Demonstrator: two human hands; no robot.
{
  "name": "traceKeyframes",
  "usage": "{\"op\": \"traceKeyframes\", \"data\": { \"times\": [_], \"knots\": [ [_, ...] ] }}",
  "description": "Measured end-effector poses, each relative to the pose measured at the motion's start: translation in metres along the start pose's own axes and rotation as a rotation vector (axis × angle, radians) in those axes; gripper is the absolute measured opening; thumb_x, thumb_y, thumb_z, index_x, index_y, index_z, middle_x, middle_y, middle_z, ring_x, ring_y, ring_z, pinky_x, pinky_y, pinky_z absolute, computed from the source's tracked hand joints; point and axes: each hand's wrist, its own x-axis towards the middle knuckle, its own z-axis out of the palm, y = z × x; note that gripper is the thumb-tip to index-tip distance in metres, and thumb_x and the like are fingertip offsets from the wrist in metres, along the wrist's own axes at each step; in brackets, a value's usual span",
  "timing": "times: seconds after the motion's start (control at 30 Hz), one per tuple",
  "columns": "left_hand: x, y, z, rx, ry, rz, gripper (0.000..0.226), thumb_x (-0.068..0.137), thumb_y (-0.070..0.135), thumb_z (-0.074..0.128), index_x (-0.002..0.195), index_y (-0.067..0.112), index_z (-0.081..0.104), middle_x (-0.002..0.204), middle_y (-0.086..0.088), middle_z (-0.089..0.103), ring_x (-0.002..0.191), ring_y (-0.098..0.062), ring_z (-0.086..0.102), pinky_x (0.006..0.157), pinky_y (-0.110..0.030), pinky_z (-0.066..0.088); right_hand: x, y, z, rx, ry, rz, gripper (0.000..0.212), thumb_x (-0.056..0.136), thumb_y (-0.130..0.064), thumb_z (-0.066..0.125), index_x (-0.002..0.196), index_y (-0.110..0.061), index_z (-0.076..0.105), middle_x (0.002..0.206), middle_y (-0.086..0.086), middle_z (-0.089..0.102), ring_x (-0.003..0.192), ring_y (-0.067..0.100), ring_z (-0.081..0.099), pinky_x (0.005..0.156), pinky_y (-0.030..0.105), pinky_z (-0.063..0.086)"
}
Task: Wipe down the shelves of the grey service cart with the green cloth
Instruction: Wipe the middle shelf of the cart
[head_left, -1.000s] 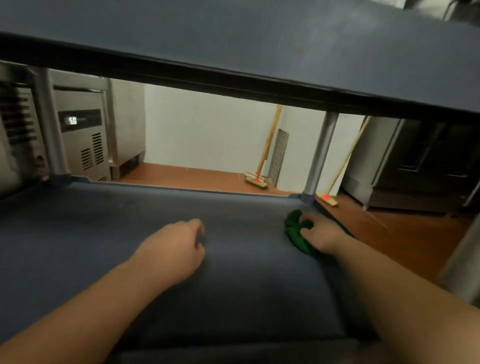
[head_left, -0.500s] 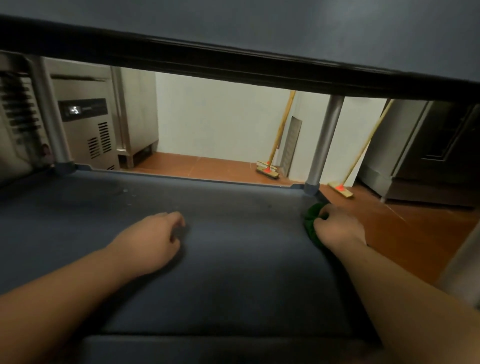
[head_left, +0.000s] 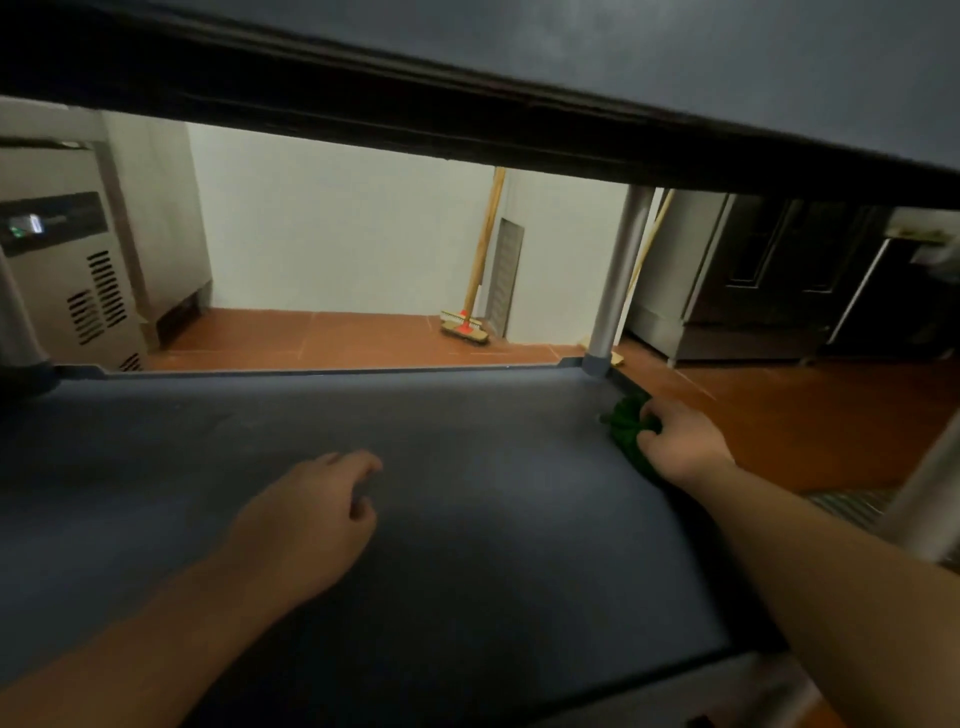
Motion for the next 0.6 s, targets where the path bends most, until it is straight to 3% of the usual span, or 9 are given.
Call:
{"op": "traceKeyframes", "data": {
  "times": [0.13, 0.27, 0.47, 0.6],
  "knots": [
    [-0.005, -0.003, 0.014, 0.131, -0.090, 0.106, 0.037, 0.091, 0.056, 0.042, 0.127, 0.046, 0.042, 0.123, 0.016, 0.049, 0.114, -0.010, 0.046, 0.095, -0.035, 0.046, 0.014, -0.002, 0.010, 0.011, 0.046, 0.028, 0.011, 0.091, -0.026, 0.057, 0.102, -0.029, 0.057, 0.093, 0.001, 0.060, 0.084, 0.019, 0.059, 0.078, 0.038, 0.053],
    [-0.005, 0.001, 0.016, 0.155, -0.087, 0.094, 0.034, 0.089, 0.059, 0.039, 0.121, 0.047, 0.044, 0.120, 0.015, 0.048, 0.110, -0.011, 0.045, 0.091, -0.035, 0.046, 0.027, -0.013, 0.012, 0.002, 0.097, 0.055, 0.015, 0.089, -0.028, 0.058, 0.104, -0.029, 0.058, 0.089, 0.000, 0.059, 0.076, 0.018, 0.058, 0.064, 0.032, 0.049],
    [0.000, -0.007, 0.012, 0.099, -0.071, 0.021, 0.039, 0.088, 0.062, 0.042, 0.126, 0.051, 0.040, 0.125, 0.019, 0.044, 0.116, -0.007, 0.043, 0.095, -0.031, 0.042, 0.034, -0.015, 0.031, -0.025, 0.170, -0.017, 0.016, 0.084, -0.040, 0.049, 0.097, -0.038, 0.058, 0.091, -0.004, 0.060, 0.084, 0.021, 0.059, 0.082, 0.047, 0.055],
    [0.006, -0.018, 0.005, 0.118, -0.072, -0.094, 0.042, 0.090, 0.060, 0.043, 0.130, 0.049, 0.038, 0.131, 0.014, 0.043, 0.120, -0.011, 0.043, 0.097, -0.035, 0.043, 0.044, -0.022, 0.033, -0.052, 0.097, -0.050, 0.029, 0.083, -0.046, 0.043, 0.105, -0.040, 0.060, 0.097, -0.003, 0.062, 0.084, 0.020, 0.059, 0.077, 0.043, 0.056]
  ]
}}
